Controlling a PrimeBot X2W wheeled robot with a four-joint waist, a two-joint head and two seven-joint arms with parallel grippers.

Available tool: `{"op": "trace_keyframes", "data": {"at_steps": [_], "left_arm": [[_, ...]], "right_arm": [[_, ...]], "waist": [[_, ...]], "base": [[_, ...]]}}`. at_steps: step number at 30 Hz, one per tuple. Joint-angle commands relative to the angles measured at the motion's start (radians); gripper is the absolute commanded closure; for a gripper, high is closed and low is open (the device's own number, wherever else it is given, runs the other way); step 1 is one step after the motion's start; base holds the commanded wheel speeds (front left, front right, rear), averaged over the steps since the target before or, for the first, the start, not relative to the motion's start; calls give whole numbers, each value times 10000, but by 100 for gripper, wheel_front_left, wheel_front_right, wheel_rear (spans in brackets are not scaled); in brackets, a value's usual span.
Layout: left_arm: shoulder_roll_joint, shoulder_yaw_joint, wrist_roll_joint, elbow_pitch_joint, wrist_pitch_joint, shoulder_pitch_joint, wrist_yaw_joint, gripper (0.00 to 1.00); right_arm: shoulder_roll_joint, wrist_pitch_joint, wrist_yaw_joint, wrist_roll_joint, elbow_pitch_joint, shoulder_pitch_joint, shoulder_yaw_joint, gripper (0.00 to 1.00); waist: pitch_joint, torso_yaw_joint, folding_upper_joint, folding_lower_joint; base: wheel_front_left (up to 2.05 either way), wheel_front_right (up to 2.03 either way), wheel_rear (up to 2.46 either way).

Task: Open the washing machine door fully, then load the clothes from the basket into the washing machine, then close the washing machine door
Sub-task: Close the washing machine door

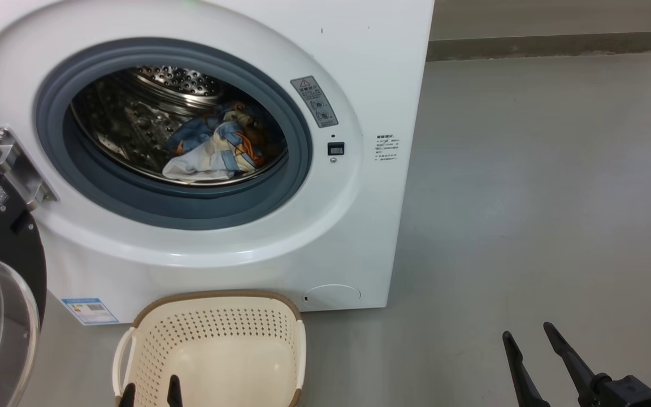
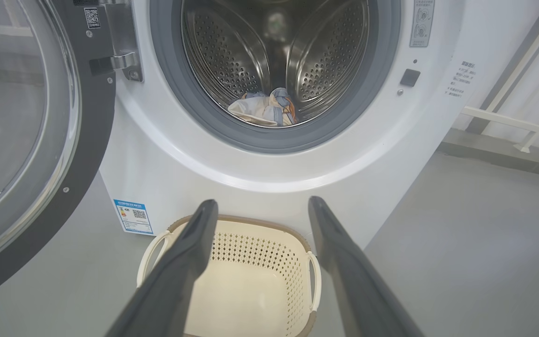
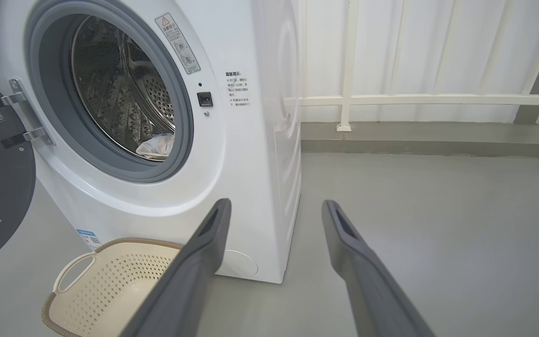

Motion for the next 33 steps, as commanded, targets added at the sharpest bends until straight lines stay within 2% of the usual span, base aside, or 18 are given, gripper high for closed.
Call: {"op": "trace_keyframes", "data": {"at_steps": [1, 11, 26, 33], "left_arm": [[81, 306, -69, -255, -65, -148, 84, 0], [81, 284, -84, -243, -65, -139, 283, 0], [81, 262, -64, -319, -65, -222, 313, 0], [81, 255, -48, -217, -65, -299, 285, 0]], "right_arm": [[-158, -48, 16, -27, -240, -324, 282, 0], [-165, -48, 16, -4, -226, -337, 290, 0], [-136, -48, 16, -11, -225, -379, 271, 0], [-124, -48, 16, -2, -200, -419, 278, 0]], "waist": [[5, -2, 0, 0], [35, -47, 0, 0], [96, -40, 0, 0], [159, -20, 0, 0]], "base": [[0, 0, 0], [-42, 42, 0], [-181, 181, 0], [-104, 104, 0]]}}
